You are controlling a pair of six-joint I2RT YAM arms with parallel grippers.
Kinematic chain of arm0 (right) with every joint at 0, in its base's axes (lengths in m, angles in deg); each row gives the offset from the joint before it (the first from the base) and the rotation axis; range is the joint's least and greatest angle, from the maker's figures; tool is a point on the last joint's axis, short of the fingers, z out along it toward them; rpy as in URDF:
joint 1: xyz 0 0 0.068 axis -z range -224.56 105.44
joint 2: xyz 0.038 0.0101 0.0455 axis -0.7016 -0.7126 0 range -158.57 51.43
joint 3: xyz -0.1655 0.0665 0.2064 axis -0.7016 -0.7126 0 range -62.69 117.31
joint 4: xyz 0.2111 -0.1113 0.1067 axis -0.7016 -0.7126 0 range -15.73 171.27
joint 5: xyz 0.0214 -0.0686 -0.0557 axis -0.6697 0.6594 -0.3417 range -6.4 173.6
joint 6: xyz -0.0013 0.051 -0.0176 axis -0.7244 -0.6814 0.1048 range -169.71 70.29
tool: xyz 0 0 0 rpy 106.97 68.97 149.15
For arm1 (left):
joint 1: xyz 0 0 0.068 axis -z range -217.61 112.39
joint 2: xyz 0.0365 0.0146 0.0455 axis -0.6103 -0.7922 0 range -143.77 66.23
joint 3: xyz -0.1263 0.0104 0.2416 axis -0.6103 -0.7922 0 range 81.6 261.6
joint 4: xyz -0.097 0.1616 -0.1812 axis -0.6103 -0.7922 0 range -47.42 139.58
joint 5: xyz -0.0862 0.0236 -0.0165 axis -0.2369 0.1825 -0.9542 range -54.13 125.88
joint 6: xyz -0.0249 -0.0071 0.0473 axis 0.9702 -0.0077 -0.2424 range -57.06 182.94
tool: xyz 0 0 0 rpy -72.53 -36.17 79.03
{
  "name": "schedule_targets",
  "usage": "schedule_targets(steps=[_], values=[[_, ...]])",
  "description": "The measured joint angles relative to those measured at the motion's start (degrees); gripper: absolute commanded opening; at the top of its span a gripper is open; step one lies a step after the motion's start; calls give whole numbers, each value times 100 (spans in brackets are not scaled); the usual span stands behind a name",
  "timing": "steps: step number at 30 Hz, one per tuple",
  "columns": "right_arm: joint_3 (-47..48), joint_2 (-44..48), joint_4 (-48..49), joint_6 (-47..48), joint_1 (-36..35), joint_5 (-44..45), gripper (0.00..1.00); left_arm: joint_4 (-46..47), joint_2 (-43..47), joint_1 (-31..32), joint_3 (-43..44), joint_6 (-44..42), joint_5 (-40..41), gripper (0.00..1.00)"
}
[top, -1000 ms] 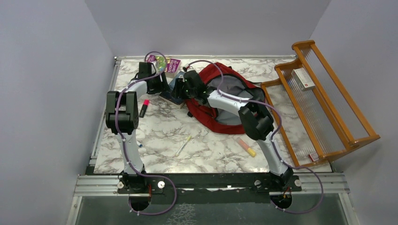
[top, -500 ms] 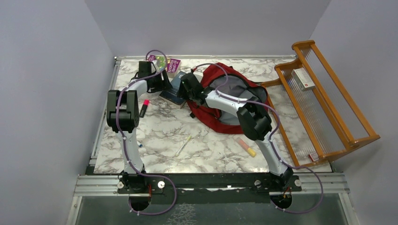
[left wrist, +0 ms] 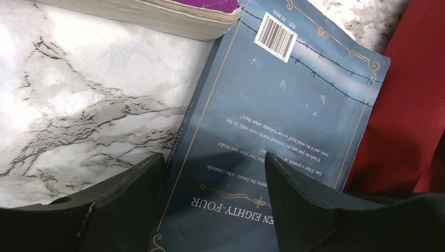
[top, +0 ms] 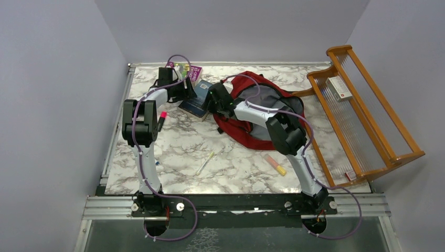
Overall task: Pack the student bag
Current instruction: Pick up the book from the center of the board.
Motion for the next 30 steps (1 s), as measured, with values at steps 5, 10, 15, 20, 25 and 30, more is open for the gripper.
schedule_targets(steps=[5,10,15,20,25,30], values=[[48,-15,-26,-177,118,-289,66,15,-2,4,-2,-13,-11,71],[256,-114,-260,-393,177,-310,65,44,0,46,-42,-48,90,63],[256,-129,-278,-400,186,-326,60,31,35,166,-103,-111,293,60],[304,-181,-372,-160,225,-385,52,61,367,251,-599,-122,520,59],[308,-192,-417,229,249,-439,38,55,890,251,-1270,-76,629,63],[98,-162,-140,459,337,-544,13,-173,1329,289,-1722,37,673,77]])
